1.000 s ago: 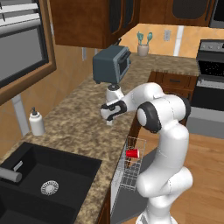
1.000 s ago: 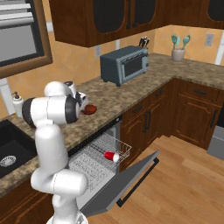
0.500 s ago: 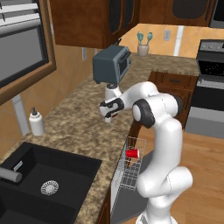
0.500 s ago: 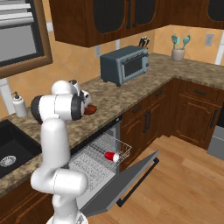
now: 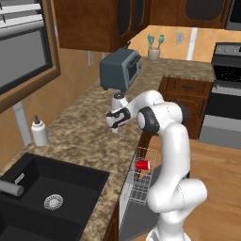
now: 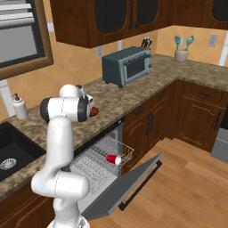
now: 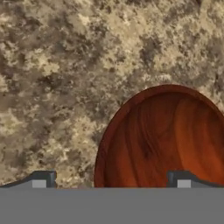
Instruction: Pick up the cup and bowl from the counter, place them in the dishwasher, and close the dishwasher door.
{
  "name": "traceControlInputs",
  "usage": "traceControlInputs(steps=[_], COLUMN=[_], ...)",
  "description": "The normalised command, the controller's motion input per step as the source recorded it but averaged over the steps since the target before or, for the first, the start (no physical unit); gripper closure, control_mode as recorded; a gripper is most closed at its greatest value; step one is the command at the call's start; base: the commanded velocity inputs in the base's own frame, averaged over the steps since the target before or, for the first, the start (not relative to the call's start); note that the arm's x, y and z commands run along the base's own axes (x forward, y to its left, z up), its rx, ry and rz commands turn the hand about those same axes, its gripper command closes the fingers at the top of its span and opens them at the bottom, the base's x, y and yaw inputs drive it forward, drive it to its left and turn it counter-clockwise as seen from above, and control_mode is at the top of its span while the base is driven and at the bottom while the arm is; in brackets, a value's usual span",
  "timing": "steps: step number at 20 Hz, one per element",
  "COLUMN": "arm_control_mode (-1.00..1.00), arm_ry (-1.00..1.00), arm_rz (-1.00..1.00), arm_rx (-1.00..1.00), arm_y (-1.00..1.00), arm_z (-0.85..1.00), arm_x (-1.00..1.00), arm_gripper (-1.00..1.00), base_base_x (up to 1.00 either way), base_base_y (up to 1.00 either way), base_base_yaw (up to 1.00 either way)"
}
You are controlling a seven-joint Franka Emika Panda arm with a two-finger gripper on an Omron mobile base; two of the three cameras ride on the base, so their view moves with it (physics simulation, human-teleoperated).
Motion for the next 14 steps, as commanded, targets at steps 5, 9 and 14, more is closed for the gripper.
traceControlInputs(steps=[5,9,14], arm_control_mode=[-1.00,-1.00,-1.00], arm_ry=[0.03,0.00,0.00], arm_rz=[0.03,0.02,0.02], arm_rx=[0.00,0.00,0.00], arm_y=[0.00,0.00,0.00], arm_z=[-0.25,-0.23,-0.17], arm_x=[0.40,0.16,0.00], arm_gripper=[-1.00,1.00,1.00], base_base_x=[0.00,0.00,0.00], base_base_y=[0.00,0.00,0.00], base_base_yaw=[0.00,0.00,0.00])
